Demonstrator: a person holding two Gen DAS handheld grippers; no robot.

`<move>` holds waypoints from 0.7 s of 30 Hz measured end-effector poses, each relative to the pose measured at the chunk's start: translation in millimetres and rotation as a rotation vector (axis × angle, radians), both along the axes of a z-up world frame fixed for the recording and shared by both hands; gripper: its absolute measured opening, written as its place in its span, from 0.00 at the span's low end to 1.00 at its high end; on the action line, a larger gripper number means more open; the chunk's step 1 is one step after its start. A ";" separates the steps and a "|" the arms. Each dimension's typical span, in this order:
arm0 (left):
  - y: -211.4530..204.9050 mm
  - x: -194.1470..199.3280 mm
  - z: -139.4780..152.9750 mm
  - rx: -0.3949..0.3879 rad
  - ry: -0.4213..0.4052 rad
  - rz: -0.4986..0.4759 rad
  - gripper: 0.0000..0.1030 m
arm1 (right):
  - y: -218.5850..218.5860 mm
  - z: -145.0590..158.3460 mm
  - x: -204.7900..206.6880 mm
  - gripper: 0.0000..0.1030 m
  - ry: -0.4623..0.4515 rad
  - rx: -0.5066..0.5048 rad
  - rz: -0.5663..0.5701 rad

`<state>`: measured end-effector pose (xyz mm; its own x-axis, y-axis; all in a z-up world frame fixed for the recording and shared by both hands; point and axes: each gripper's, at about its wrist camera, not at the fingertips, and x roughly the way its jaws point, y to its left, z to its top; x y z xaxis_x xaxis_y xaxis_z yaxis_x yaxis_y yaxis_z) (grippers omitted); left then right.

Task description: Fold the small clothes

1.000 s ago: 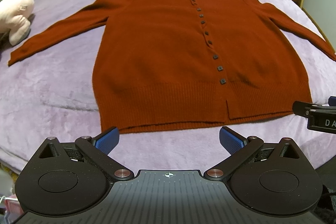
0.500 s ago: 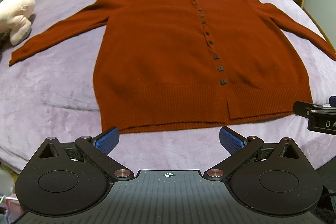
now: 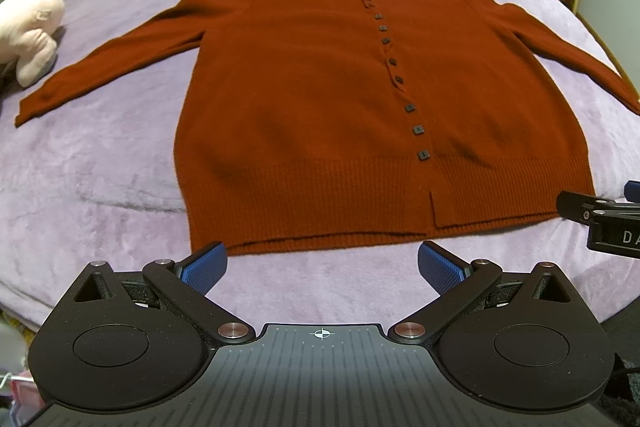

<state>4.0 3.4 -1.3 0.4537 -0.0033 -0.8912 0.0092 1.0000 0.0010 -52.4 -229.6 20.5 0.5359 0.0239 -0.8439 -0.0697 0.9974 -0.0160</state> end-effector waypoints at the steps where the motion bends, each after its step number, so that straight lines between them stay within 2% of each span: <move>1: 0.0 0.1 -0.4 0.000 0.002 -0.001 1.00 | -0.5 0.2 -0.3 0.96 -0.002 0.010 0.006; 21: -6.5 13.5 -11.2 0.003 0.050 -0.012 1.00 | -8.1 -7.5 6.5 0.96 -0.006 0.130 0.057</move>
